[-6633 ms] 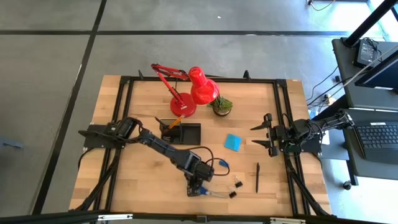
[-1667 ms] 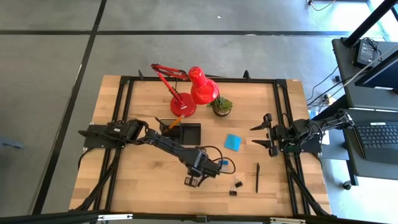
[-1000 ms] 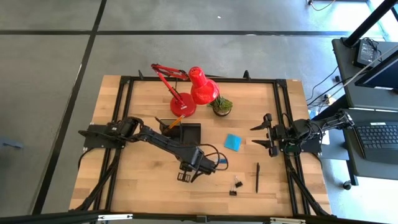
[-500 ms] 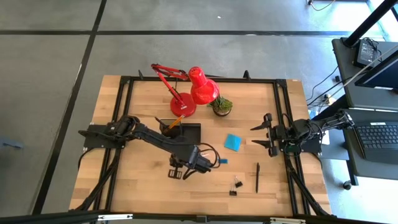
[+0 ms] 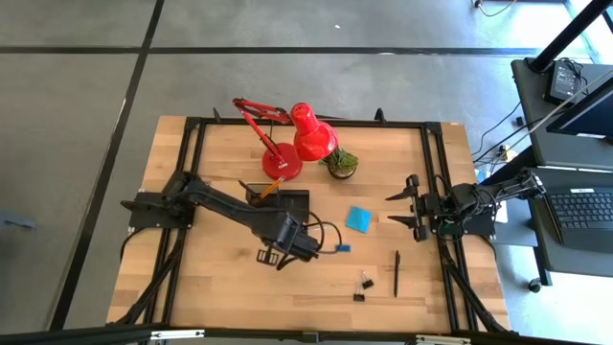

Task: Pick and place office supplies into organizer
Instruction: Put the blue scissors into the black desk organizer

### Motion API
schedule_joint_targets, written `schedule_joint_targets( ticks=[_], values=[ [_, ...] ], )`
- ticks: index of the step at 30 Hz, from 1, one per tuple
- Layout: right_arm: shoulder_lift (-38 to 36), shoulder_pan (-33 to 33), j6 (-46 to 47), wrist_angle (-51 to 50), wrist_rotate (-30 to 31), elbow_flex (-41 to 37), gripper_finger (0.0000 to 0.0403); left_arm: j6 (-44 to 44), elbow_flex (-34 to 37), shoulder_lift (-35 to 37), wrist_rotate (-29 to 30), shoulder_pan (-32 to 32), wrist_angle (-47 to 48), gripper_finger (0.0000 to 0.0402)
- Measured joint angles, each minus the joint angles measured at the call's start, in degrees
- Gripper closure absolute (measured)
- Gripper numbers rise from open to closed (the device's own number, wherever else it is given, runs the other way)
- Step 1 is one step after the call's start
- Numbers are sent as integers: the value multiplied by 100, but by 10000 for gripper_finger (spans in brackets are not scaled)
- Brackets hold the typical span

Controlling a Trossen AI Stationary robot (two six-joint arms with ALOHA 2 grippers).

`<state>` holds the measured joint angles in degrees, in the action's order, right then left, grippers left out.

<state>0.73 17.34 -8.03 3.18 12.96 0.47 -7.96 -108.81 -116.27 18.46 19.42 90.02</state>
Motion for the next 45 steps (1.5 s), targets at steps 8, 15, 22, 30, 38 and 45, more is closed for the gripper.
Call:
schedule_joint_targets(
  ticks=[8,15,22,30,38,45],
  values=[
    [0,0,0,0,1,0,161,1538,341,305,1570,38,-1,325],
    [0,1,0,0,0,1,161,3057,718,504,2772,35,2,320],
    [0,1,-112,0,0,1,161,3923,1134,801,3958,38,1,323],
    [2,1,-149,2,1,0,161,4508,1981,1569,4552,132,1,322],
    [2,2,-136,2,1,0,161,5215,2884,2168,5258,94,3,320],
    [2,2,-131,2,3,0,161,5081,3431,2523,5246,0,-1,319]
  ],
)
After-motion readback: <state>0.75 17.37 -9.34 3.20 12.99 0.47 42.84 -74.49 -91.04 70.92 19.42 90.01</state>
